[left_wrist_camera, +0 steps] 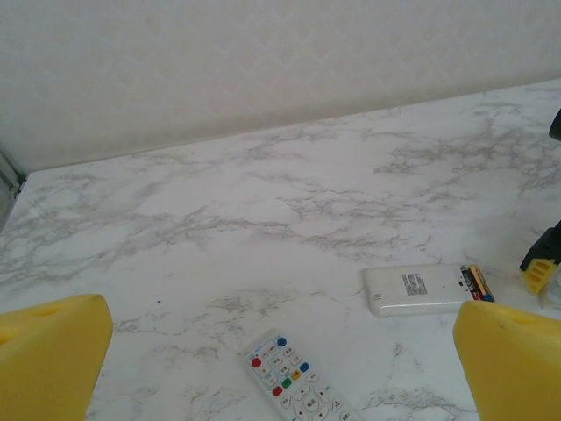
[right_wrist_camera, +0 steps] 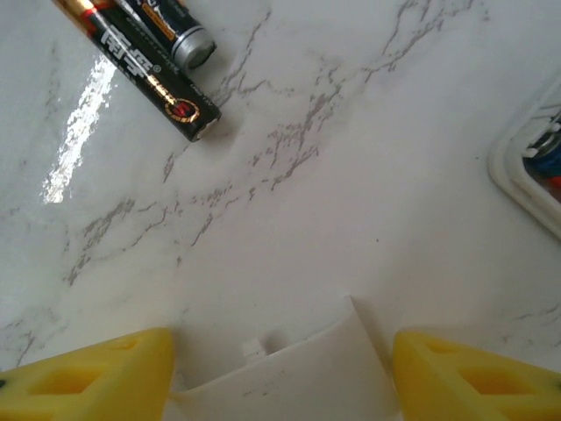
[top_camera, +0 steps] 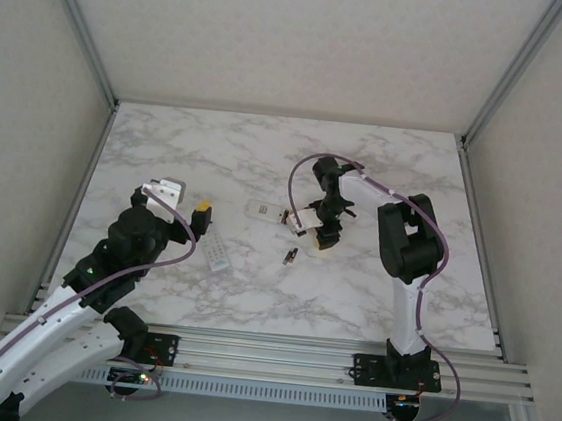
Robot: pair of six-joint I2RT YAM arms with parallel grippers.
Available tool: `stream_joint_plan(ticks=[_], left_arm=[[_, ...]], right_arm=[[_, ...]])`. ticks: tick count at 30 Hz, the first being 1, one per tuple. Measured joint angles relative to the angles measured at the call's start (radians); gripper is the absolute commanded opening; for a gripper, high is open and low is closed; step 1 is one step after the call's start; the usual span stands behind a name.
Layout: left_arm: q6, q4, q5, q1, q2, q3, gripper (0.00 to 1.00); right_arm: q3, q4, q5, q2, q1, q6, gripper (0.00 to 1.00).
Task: Load the batteries into the remote control
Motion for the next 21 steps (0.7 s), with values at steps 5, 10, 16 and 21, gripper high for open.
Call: stream_joint_plan(ticks=[5,10,16,21], left_arm=[[0.002,0.0,-0.013,0.0,0.0,-0.003,1.0],[0.008,0.002,-0.022,0.0,0.0,-0.003,1.0],[0.013,0.012,-0.033,0.0,-0.007,-0.004,0.99],[0.017,0.016,-0.044,0.0,-0.008,-0.004,1.0]], right_arm=[[0.0,0.006,-0.001,0.0,0.005,0.092,0.66],[0.026,0.032,0.053,0.007,0.032,0.345,0.66],[0.065,0.093,0.119,0.024,0.055,0.666,0.66],[0.065,0.13,0.162,0.024,0.055,0.941,0.67]])
